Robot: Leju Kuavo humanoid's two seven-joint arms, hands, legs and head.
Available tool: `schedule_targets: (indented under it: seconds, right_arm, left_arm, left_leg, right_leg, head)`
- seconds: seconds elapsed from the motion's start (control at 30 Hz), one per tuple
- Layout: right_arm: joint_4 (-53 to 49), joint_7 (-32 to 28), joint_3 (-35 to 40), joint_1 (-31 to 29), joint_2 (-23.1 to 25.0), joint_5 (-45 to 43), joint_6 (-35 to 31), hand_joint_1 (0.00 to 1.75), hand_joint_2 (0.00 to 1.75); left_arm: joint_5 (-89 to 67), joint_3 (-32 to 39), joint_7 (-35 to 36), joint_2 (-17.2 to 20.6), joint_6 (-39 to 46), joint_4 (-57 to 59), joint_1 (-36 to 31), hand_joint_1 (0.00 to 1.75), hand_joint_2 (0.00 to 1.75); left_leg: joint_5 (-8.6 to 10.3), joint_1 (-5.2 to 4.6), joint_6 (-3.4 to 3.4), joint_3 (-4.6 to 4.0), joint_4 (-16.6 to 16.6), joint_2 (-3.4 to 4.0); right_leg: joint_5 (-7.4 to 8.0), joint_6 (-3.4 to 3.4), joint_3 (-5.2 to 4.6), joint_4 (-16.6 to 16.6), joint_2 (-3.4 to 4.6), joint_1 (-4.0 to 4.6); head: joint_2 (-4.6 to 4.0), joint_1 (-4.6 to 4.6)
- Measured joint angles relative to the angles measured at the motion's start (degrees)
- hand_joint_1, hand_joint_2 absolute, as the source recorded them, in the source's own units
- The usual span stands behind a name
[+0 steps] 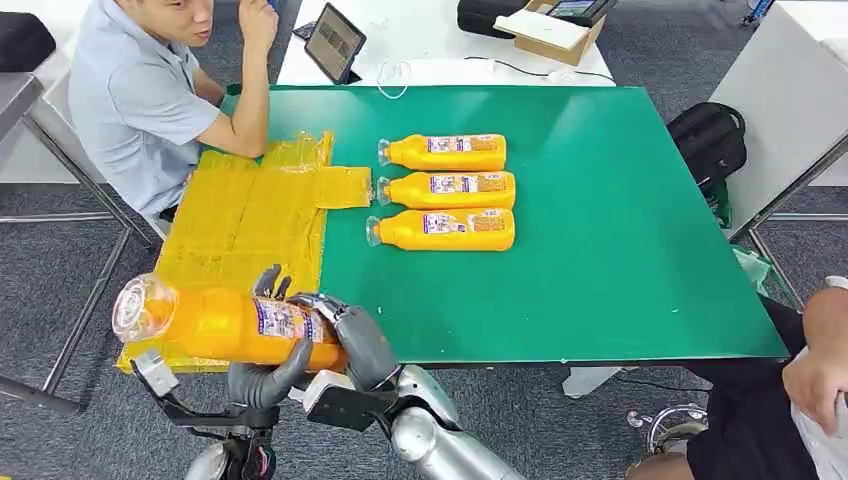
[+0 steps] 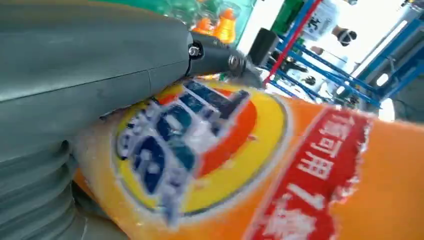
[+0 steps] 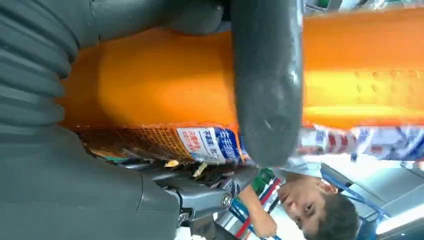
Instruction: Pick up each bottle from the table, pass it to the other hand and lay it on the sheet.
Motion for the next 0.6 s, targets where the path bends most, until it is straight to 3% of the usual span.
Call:
schedule_targets:
  seconds: [0.1,0.13,0.6]
  right_arm:
    - [0.72,0.88,0.13,0.11,-0.04,0.15,-0.24,0.0,1.75]
    - [0.9,0.94,0.09,0.11,-0.09,0.22,-0.5,0.0,0.0]
    - [-1.02,2.69,0.04,1.9,-1.07,8.95,-13.8,0.0,0.0]
  left_arm:
    - [0.26,0.04,-0.22,0.0,-1.18,0.0,-0.5,1.75,1.75]
    - [0.35,0.07,-0.31,0.0,-1.35,0.0,-0.48,1.75,1.75]
    - [4.28,0.37,1.2,-0.18,-5.57,-0.04,-0.98,1.75,1.75]
  left_leg:
    - [0.0,0.0,0.0,0.0,0.0,-0.01]
    - [0.0,0.0,0.0,-0.01,0.0,0.01]
    - [0.0,0.0,0.0,-0.02,0.0,0.08]
  right_leg:
    - [0.0,0.0,0.01,0.0,0.0,0.0]
    - [0.01,0.0,-0.01,0.0,0.01,0.0]
    - [0.01,0.0,-0.03,0.0,0.02,0.0]
  head:
    - [0.0,-0.02]
    - [0.0,0.0]
    - [0.0,0.0]
